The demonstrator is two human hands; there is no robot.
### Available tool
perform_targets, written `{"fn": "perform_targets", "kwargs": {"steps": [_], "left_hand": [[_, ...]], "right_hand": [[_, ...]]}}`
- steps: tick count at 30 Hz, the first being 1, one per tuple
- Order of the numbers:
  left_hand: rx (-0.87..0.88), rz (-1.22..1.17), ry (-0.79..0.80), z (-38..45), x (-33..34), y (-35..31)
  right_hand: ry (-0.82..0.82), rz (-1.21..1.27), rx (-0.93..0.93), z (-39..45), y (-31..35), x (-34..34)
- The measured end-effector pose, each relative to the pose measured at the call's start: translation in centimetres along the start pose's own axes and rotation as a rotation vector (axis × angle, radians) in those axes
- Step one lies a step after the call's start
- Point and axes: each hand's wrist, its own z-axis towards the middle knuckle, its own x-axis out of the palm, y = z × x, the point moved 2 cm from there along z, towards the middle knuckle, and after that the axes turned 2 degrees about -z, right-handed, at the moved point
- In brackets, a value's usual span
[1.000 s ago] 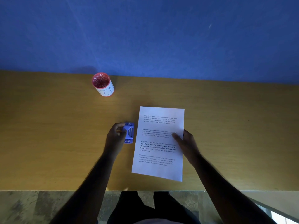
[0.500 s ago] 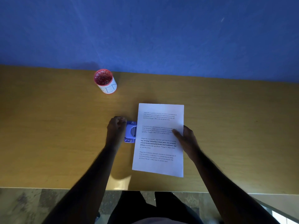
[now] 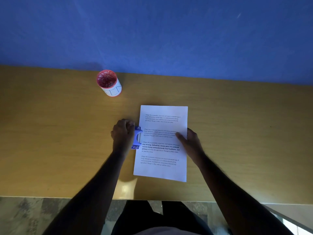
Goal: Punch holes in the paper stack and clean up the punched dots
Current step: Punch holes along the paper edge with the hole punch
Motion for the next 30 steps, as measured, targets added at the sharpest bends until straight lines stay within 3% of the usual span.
{"fn": "perform_targets", "kwargs": {"steps": [17,30], "left_hand": [[0.049,0.123,-0.1,0.5,1.7,-0.3],[0.115,0.206,-0.09,0.9,2.3,0.0]], "right_hand": [[-0.003,0.016,0.019,0.2,-0.2,1.2],[-0.018,0.01,0.023,0.7,-0.1,1.6]]}}
